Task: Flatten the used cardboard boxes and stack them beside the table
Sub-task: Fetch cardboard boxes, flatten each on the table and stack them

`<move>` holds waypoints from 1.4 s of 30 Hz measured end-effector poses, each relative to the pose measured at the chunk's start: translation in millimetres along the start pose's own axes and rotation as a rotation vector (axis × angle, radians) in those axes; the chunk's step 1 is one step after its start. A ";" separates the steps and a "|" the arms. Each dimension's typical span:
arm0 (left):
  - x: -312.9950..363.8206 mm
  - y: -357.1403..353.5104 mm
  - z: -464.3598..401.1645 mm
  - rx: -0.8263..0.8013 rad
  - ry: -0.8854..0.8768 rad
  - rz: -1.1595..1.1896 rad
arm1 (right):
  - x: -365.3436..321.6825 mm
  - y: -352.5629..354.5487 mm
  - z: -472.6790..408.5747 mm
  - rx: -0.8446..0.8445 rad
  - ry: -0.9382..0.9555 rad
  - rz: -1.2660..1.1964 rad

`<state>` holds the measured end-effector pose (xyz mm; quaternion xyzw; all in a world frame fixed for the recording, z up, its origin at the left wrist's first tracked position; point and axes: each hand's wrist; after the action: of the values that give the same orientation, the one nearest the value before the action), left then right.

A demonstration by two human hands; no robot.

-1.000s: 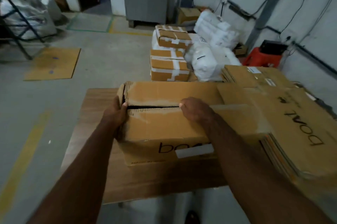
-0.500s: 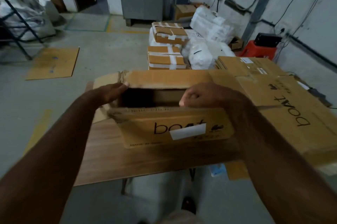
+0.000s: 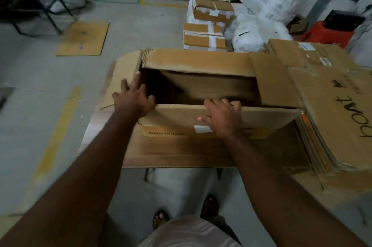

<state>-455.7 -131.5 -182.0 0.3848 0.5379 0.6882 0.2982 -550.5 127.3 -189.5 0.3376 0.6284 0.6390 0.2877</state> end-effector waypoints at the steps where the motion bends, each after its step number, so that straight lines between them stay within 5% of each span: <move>1: 0.5 1.5 -2.6 -0.005 0.021 -0.007 | -1.3 -1.2 -3.7 0.011 0.013 -0.013; 7: 48.6 -4.8 -5.7 0.093 0.094 0.028 | 15.1 10.5 -23.5 -0.050 0.116 -0.095; 16: 162.4 -30.2 -35.5 0.122 -0.160 0.076 | 67.9 20.1 -46.6 -0.161 -0.133 -0.222; 23: 164.2 -42.5 -55.1 0.042 -0.106 0.030 | 129.2 38.3 -61.5 0.084 -0.234 -0.075; 27: 161.2 -44.8 -58.6 0.050 -0.126 0.029 | 195.5 30.0 -71.0 0.026 -0.420 -0.023; 33: 158.3 -48.6 -60.9 0.061 -0.140 0.017 | 222.7 7.2 -66.5 -0.183 -0.562 -0.511; 38: 161.6 -46.2 -57.1 0.061 -0.111 0.019 | 221.1 4.0 -65.7 -0.149 -0.514 -0.450; 42: 163.4 -43.9 -54.9 0.070 -0.108 0.022 | 199.0 2.3 -68.2 0.014 -0.276 -0.232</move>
<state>-588.5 -14.1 -197.4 0.4373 0.5406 0.6505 0.3057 -725.1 243.3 -172.1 0.3495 0.6219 0.5448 0.4408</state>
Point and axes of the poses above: each hand's wrist, its own z-axis away from the middle knuckle, its own y-axis out of the back of the hand, x = y × z, and after that the axes turned 5 degrees about z, right-handed
